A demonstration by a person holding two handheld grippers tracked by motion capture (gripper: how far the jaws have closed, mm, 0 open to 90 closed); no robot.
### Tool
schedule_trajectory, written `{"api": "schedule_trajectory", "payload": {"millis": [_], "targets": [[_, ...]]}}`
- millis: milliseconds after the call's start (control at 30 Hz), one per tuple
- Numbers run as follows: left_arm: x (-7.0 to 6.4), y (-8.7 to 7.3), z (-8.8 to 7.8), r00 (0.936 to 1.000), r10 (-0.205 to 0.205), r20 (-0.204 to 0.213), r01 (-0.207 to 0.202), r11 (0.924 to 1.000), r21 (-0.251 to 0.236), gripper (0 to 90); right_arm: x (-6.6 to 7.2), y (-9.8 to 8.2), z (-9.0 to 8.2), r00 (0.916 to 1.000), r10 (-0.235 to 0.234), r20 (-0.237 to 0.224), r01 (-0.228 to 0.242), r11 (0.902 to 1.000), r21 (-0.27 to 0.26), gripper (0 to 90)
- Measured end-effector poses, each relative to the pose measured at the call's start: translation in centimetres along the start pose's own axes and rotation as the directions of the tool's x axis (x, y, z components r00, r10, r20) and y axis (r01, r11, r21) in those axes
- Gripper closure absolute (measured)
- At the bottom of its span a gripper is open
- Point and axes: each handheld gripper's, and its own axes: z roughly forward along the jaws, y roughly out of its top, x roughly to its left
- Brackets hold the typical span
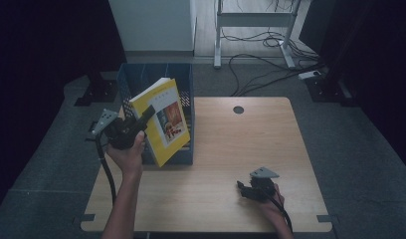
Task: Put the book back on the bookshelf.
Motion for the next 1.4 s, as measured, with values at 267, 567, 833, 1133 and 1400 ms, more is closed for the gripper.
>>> {"api": "schedule_trajectory", "payload": {"millis": [267,567,833,1133,1400], "targets": [[0.0,0.2,0.9,0.9992,0.030,-0.026,-0.030,0.9994,0.020,75.3,0.0,0.0,0.0,1.0000,-0.001,0.000,0.001,1.0000,0.000,30.6],[-0.1,0.1,1.6,0.9989,0.035,-0.030,-0.034,0.9990,0.030,75.2,0.0,0.0,0.0,1.0000,0.000,0.002,0.000,1.0000,0.000,30.5],[0.2,0.1,2.3,0.9984,0.034,-0.046,-0.032,0.9988,0.036,75.2,0.0,0.0,0.0,1.0000,-0.001,0.002,0.001,1.0000,0.001,30.5],[0.4,0.0,3.2,0.9951,0.041,-0.090,-0.039,0.9989,0.025,75.2,0.0,0.0,0.0,1.0000,0.001,0.003,-0.001,1.0000,0.001,30.5],[0.7,-0.2,4.3,0.9934,0.048,-0.105,-0.043,0.9982,0.043,75.3,0.0,0.0,0.0,1.0000,-0.001,0.004,0.001,1.0000,0.001,30.5]]}}
